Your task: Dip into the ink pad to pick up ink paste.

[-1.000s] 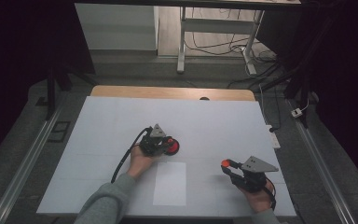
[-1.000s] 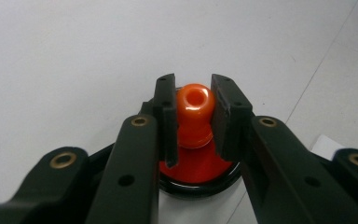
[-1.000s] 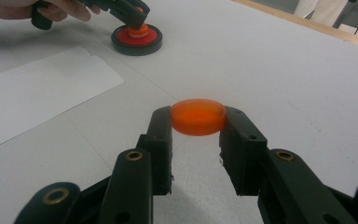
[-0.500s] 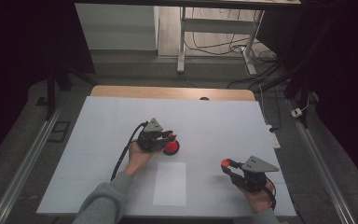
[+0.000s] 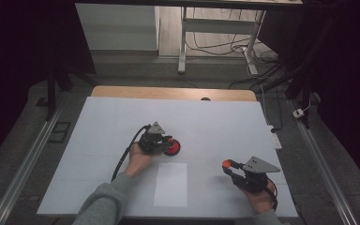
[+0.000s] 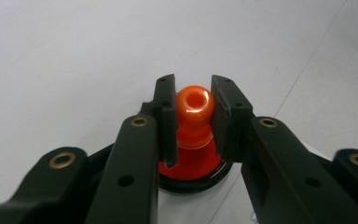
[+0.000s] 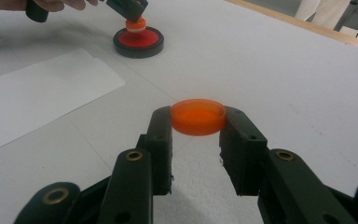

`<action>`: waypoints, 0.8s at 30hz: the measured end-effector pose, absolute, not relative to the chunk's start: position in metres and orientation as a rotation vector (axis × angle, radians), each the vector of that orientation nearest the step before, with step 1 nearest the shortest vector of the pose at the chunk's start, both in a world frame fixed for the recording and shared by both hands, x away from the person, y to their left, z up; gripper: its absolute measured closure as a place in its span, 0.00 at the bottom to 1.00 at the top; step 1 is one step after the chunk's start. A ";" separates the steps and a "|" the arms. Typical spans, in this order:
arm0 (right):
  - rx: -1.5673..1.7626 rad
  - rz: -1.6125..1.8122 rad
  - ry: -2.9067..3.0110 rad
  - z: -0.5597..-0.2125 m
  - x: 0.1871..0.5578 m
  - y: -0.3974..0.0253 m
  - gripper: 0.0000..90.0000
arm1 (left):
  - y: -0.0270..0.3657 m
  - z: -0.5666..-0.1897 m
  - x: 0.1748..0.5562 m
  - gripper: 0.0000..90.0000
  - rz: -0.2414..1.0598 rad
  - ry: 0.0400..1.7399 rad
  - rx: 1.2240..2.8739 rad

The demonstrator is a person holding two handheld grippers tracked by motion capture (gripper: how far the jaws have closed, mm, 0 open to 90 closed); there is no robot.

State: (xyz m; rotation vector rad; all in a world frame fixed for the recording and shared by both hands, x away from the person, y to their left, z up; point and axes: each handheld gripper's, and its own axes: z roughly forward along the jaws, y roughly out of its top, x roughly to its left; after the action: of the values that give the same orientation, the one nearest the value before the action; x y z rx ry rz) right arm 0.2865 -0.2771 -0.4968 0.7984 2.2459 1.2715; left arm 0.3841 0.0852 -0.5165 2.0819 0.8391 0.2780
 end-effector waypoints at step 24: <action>0.800 1.268 2.247 -0.497 0.286 -0.277 0.72 | 0.083 -0.528 0.381 0.81 0.340 0.807 2.110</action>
State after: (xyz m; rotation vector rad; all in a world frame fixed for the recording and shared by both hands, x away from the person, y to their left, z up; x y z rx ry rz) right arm 0.2857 -0.2765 -0.4968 0.8003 2.2470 1.2679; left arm 0.3811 0.0828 -0.5281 2.1095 0.8074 0.3404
